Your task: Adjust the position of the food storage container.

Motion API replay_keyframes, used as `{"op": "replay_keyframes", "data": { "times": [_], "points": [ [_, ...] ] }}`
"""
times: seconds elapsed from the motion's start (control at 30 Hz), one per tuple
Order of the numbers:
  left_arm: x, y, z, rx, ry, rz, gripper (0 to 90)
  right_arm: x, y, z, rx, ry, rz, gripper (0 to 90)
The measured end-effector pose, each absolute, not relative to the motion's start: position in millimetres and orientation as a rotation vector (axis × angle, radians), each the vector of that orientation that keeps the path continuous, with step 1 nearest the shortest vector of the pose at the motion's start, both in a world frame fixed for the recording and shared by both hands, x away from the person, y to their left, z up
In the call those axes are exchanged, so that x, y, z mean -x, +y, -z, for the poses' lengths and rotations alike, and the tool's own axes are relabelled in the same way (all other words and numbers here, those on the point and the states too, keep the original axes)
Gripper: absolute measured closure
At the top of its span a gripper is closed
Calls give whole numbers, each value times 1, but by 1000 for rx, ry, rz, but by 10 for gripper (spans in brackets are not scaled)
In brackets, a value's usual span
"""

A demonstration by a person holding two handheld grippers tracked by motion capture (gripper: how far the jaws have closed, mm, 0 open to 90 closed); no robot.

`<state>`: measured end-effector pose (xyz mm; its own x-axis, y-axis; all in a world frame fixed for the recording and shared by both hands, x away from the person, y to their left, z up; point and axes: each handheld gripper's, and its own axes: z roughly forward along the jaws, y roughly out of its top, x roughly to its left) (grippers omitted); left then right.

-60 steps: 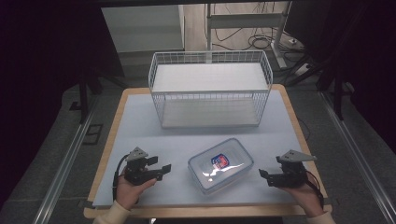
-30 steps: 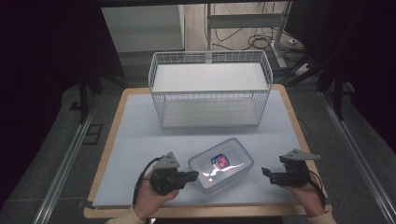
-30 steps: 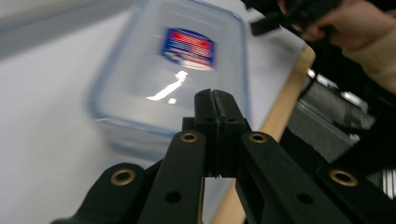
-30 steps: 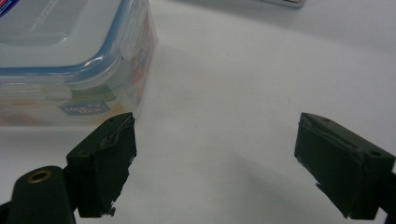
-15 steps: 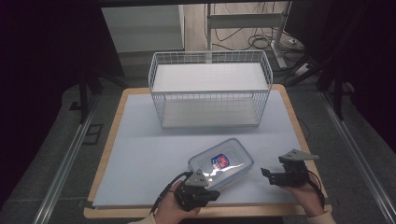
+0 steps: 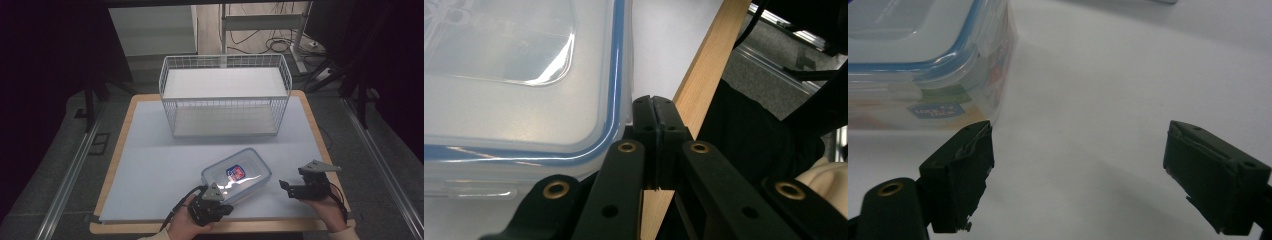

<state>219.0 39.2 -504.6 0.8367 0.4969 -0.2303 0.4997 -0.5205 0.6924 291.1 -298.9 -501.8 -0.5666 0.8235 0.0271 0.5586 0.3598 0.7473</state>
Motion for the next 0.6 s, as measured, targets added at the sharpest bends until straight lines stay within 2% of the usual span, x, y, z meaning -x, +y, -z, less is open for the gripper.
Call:
{"op": "replay_keyframes", "data": {
  "times": [0.23,0.6],
  "points": [
    [-222,50,505,-2188,743,10,900,-290,-298,501,-1208,2276,-1041,130],
    [-241,89,507,-2132,839,24,900,-291,-299,501,-1206,2277,-1038,130]
  ]
}}
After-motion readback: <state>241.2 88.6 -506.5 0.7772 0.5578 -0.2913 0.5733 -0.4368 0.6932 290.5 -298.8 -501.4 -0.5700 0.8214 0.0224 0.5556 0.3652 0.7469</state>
